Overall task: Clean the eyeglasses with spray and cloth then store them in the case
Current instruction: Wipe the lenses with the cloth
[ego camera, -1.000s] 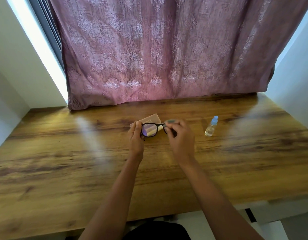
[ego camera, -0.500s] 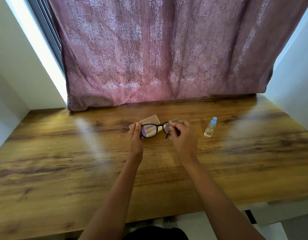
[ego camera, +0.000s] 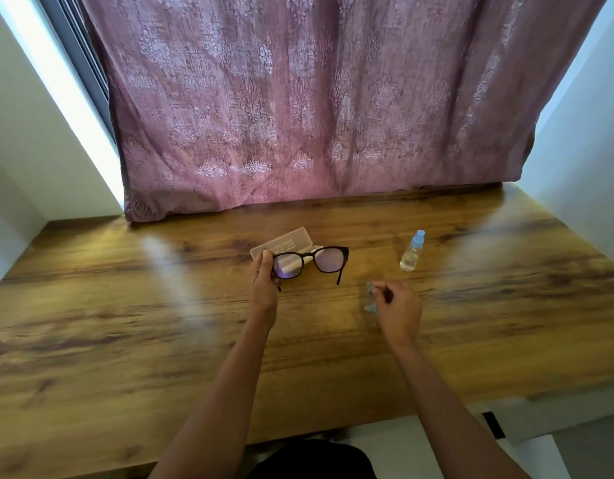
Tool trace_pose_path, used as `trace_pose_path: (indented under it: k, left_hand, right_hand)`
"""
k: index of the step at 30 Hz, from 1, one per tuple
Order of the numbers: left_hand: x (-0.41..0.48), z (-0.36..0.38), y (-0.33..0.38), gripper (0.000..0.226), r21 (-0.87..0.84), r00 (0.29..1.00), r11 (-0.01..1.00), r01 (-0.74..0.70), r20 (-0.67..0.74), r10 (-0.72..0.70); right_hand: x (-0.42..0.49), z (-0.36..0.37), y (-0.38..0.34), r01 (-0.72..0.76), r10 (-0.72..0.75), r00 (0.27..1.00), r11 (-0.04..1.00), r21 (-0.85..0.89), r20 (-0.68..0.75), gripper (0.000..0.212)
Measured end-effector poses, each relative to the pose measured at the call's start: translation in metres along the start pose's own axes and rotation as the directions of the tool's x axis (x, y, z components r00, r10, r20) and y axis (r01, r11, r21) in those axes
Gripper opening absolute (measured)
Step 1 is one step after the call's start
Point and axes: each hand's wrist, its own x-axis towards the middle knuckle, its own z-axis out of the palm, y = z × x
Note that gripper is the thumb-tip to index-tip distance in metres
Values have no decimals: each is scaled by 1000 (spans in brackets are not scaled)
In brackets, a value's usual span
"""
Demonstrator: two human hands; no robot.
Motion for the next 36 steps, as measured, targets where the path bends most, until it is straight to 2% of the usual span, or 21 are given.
trace_pose_path:
  k: [4, 7, 10, 13, 15, 18, 21, 23, 26, 28, 30, 33, 36]
  left_hand:
    - [-1, -2, 1, 25, -39, 1000, 999, 2, 13, -1]
    - [-1, -3, 3, 24, -48, 1000, 999, 2, 22, -1]
    - [1, -1, 7, 29, -57, 1000, 998, 21, 22, -19]
    - [5, 0, 13, 31, -85, 999, 996, 40, 37, -36]
    - [7, 0, 16, 33, -120, 998, 992, 41, 56, -34]
    - [9, -2, 16, 36, -188, 996, 981, 41, 88, -24]
    - [11, -5, 15, 36, -236, 993, 970, 61, 114, -35]
    - [11, -5, 14, 33, -180, 992, 979, 91, 105, -73]
    - [8, -4, 15, 25, 141, 991, 984, 107, 67, -117]
    - [8, -4, 14, 23, 421, 999, 907, 3, 37, -20]
    - [8, -3, 18, 23, 592, 992, 800, -103, 5, 123]
    - [2, 4, 36, 20, 573, 930, 741, -350, 120, 347]
    - [0, 9, 46, 24, 522, 838, 658, -543, 297, 457]
  right_hand:
    - [-3, 12, 28, -85, 120, 976, 978, -188, 179, 22]
    - [-4, 14, 30, -84, 126, 965, 979, -186, 231, 22]
    - [1, 12, 20, -30, 28, 975, 1000, 6, 219, 27]
    - [9, 11, 7, -49, -28, 941, 975, 217, 337, 46]
    - [12, 9, -3, -96, -56, 904, 940, 327, 424, 51]
    - [13, 3, -16, -185, -87, 875, 849, 495, 477, 37]
    - [13, -4, -21, -179, -101, 901, 798, 575, 422, 25]
    - [12, -6, -19, -173, -109, 918, 755, 632, 381, 26]
    - [16, -10, -19, -169, -87, 939, 726, 666, 333, 28]
    - [20, -13, -21, -135, -88, 948, 763, 632, 307, 28]
    - [23, -14, -25, -57, -126, 954, 816, 576, 273, 27]
    - [24, -15, -32, 57, -186, 957, 873, 485, 224, 26]
    - [22, -16, -39, 140, -236, 956, 892, 430, 177, 24]
